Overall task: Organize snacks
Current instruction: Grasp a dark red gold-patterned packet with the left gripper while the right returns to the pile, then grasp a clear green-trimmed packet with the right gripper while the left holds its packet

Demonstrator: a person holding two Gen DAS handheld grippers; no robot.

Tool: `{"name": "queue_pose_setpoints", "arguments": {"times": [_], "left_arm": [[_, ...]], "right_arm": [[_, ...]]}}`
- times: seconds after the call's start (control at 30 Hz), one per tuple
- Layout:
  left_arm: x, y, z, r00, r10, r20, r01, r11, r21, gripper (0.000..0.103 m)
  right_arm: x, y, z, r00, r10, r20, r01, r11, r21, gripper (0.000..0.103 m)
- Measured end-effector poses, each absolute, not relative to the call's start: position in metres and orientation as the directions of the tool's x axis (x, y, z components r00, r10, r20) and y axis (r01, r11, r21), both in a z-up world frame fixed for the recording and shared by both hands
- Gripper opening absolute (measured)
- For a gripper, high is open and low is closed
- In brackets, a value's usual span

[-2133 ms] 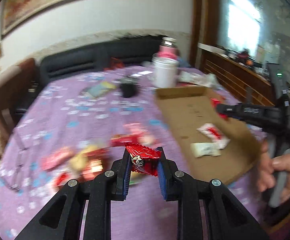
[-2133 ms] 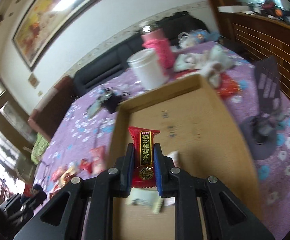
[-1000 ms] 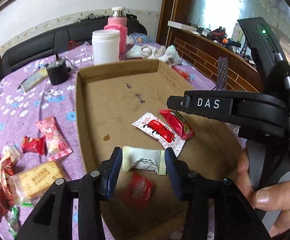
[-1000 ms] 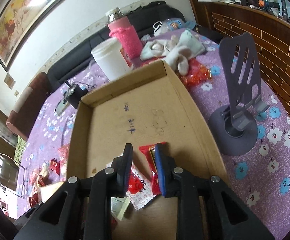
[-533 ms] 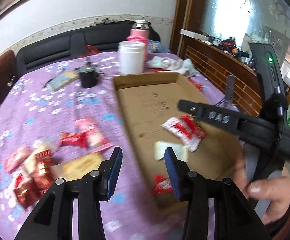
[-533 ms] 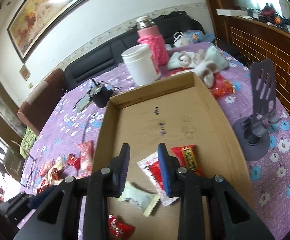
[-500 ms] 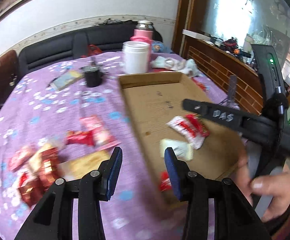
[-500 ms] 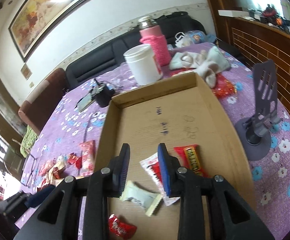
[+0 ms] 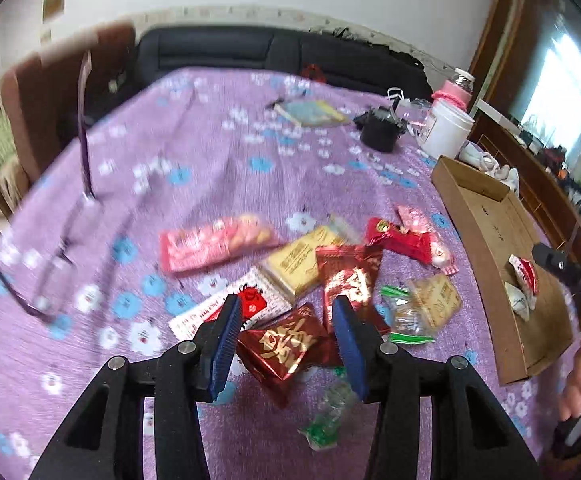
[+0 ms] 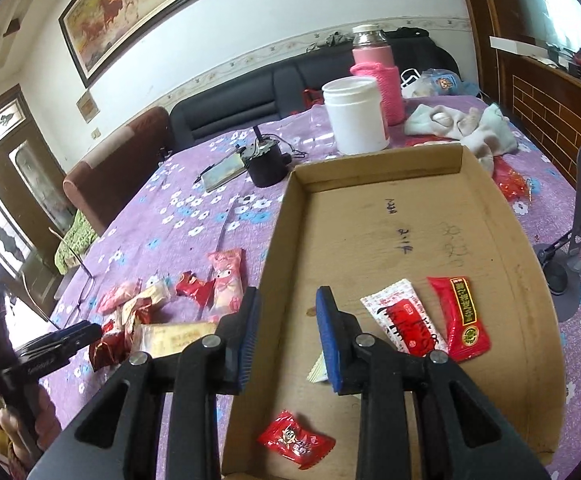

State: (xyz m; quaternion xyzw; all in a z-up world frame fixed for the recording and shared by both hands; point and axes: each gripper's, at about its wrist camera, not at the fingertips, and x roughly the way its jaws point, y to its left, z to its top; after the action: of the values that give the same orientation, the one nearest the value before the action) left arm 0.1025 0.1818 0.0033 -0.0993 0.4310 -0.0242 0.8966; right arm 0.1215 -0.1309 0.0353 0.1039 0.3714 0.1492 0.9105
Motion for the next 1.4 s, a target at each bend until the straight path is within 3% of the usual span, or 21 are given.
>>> {"name": "queue_pose_setpoints", "arguments": {"times": [0.1, 0.27, 0.43, 0.57, 0.9, 0.97, 1.07, 1.13, 1.2, 1.4], "left_arm": [[0.106, 0.179, -0.006, 0.582, -0.180, -0.793, -0.008, 0.974, -0.227, 0.049], [0.093, 0.157, -0.005, 0.561, -0.186, -0.807, 0.119, 0.982, -0.144, 0.049], [0.095, 0.154, -0.007, 0.574, -0.140, -0.807, 0.108, 0.990, -0.095, 0.052], [0.097, 0.153, -0.010, 0.570, -0.110, -0.814, 0.108, 0.992, -0.059, 0.061], [0.097, 0.155, -0.016, 0.550, -0.089, -0.830, 0.103, 0.994, -0.038, 0.061], [0.099, 0.161, -0.018, 0.533, -0.091, -0.841, 0.086, 0.995, -0.053, 0.068], [0.099, 0.159, -0.023, 0.529, -0.046, -0.848, 0.074, 0.997, -0.007, 0.069], [0.098, 0.156, -0.023, 0.536, -0.035, -0.844, 0.079, 0.997, 0.009, 0.061], [0.098, 0.157, -0.021, 0.542, -0.032, -0.840, 0.070, 0.998, 0.007, 0.041], [0.102, 0.176, -0.015, 0.556, -0.045, -0.830, -0.006, 0.998, -0.058, 0.039]], "right_arm": [[0.121, -0.130, 0.034, 0.673, 0.359, -0.647, -0.200, 0.930, 0.308, 0.027], [0.121, -0.129, 0.034, 0.669, 0.363, -0.648, -0.202, 0.928, 0.312, 0.028], [0.121, -0.125, 0.032, 0.662, 0.374, -0.650, -0.214, 0.925, 0.314, 0.028], [0.119, -0.122, 0.033, 0.663, 0.375, -0.648, -0.227, 0.926, 0.303, 0.028], [0.115, -0.120, 0.035, 0.664, 0.382, -0.643, -0.237, 0.923, 0.303, 0.028], [0.115, -0.119, 0.035, 0.663, 0.384, -0.643, -0.240, 0.922, 0.303, 0.028], [0.114, -0.117, 0.035, 0.660, 0.387, -0.644, -0.245, 0.921, 0.302, 0.028], [0.114, -0.116, 0.035, 0.657, 0.391, -0.644, -0.251, 0.920, 0.302, 0.028], [0.113, -0.114, 0.035, 0.655, 0.394, -0.645, -0.257, 0.919, 0.300, 0.028], [0.110, -0.103, 0.033, 0.623, 0.444, -0.644, -0.305, 0.896, 0.322, 0.034]]}}
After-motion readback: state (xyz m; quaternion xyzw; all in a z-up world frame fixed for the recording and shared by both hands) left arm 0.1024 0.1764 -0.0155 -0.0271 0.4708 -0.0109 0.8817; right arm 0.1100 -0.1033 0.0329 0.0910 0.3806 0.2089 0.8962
